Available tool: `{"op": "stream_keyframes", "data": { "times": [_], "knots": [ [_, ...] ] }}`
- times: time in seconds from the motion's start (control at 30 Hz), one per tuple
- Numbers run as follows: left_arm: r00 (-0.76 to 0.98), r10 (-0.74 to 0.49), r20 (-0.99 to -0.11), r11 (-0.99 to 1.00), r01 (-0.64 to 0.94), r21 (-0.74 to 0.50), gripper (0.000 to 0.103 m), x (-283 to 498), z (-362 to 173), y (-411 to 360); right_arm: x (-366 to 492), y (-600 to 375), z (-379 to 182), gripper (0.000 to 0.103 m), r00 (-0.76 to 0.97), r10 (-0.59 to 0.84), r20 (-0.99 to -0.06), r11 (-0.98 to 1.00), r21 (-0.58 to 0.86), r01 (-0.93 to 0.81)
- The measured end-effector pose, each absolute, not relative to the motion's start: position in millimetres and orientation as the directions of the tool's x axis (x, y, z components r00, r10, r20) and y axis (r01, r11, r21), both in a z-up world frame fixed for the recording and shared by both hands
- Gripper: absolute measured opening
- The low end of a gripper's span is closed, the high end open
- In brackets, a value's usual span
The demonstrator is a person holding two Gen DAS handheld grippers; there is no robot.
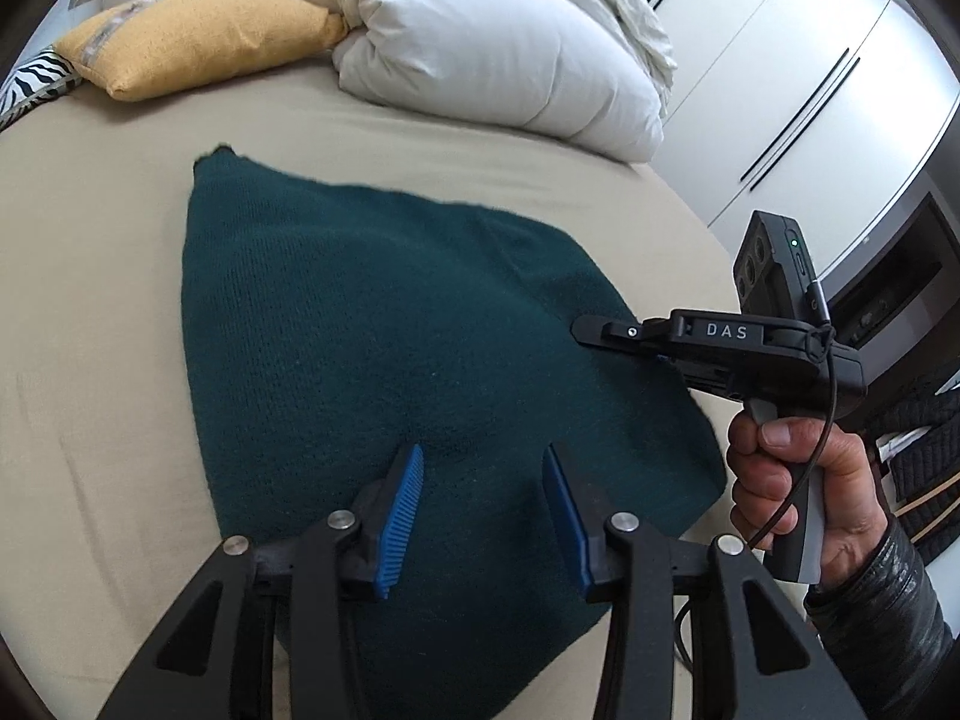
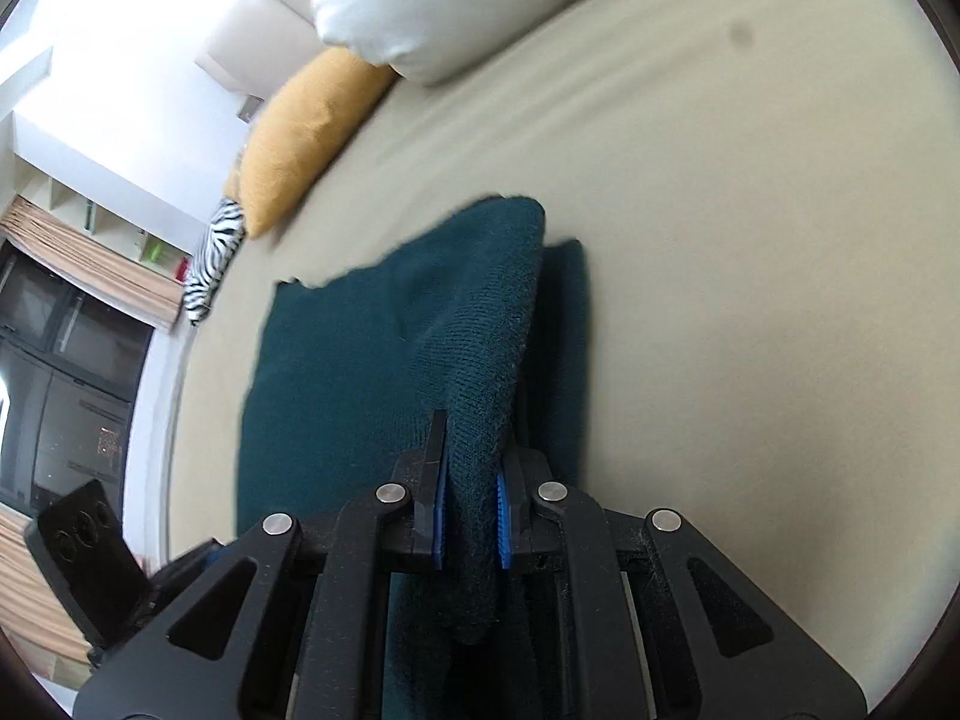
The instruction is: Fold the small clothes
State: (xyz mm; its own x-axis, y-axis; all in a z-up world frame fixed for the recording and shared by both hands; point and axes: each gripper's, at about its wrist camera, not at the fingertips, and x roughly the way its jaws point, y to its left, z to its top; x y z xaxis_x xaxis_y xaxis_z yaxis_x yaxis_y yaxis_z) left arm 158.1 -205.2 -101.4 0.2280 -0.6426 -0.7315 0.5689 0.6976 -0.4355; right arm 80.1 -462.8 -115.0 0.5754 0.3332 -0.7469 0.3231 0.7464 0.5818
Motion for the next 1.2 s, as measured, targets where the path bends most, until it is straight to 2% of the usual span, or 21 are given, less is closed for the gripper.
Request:
{"op": "stream_keyframes", "data": {
  "times": [0.27,0.33,0.37,0.4,0.47,0.57,0.67,0.73,0.77,0.8,0.87,0.9,1.17,1.2],
  "knots": [
    [0.202,-0.653,-0.730,0.689,0.559,-0.462,0.044,164,-111,-204,66,-476,-129,0.010,0.610,0.385,-0.692,0.665,0.667,0.336],
    [0.204,-0.652,-0.730,0.691,0.556,-0.462,0.044,163,-111,-203,61,-475,-117,0.013,0.606,0.342,-0.718,0.679,0.635,0.369],
    [0.207,-0.652,-0.730,0.692,0.556,-0.461,0.044,163,-110,-204,56,-472,-105,0.018,0.601,0.283,-0.748,0.712,0.584,0.391],
    [0.210,-0.651,-0.730,0.693,0.557,-0.458,0.044,162,-110,-203,51,-467,-91,0.018,0.605,0.226,-0.763,0.748,0.534,0.395],
    [0.214,-0.649,-0.730,0.694,0.558,-0.454,0.044,161,-111,-204,37,-452,-62,0.018,0.659,0.217,-0.720,0.778,0.535,0.328],
    [0.216,-0.646,-0.732,0.699,0.552,-0.454,0.044,160,-110,-203,21,-430,-40,0.018,0.693,0.335,-0.638,0.772,0.608,0.187],
    [0.220,-0.640,-0.736,0.701,0.559,-0.443,0.043,159,-111,-205,19,-414,-58,0.017,0.629,0.406,-0.663,0.768,0.620,0.158],
    [0.221,-0.635,-0.741,0.701,0.569,-0.431,0.043,159,-111,-207,16,-421,-100,0.017,0.555,0.412,-0.723,0.740,0.620,0.259],
    [0.219,-0.632,-0.744,0.700,0.573,-0.426,0.043,159,-112,-208,12,-430,-117,0.008,0.557,0.437,-0.706,0.696,0.658,0.288],
    [0.221,-0.632,-0.743,0.698,0.578,-0.422,0.041,158,-112,-207,3,-441,-130,0.000,0.600,0.474,-0.644,0.625,0.726,0.286],
    [0.224,-0.634,-0.740,0.695,0.586,-0.417,0.039,158,-114,-206,-16,-457,-146,0.000,0.665,0.502,-0.553,0.530,0.804,0.269],
    [0.225,-0.636,-0.738,0.694,0.586,-0.419,0.038,159,-114,-205,-23,-458,-148,0.000,0.676,0.495,-0.546,0.534,0.805,0.260],
    [0.238,-0.620,-0.748,0.708,0.581,-0.402,0.039,157,-101,-200,-29,-454,-120,0.000,0.651,0.441,-0.618,0.605,0.741,0.293],
    [0.256,-0.621,-0.741,0.711,0.583,-0.394,0.039,157,-94,-198,-29,-451,-112,0.008,0.664,0.445,-0.601,0.601,0.750,0.276]
  ]
}}
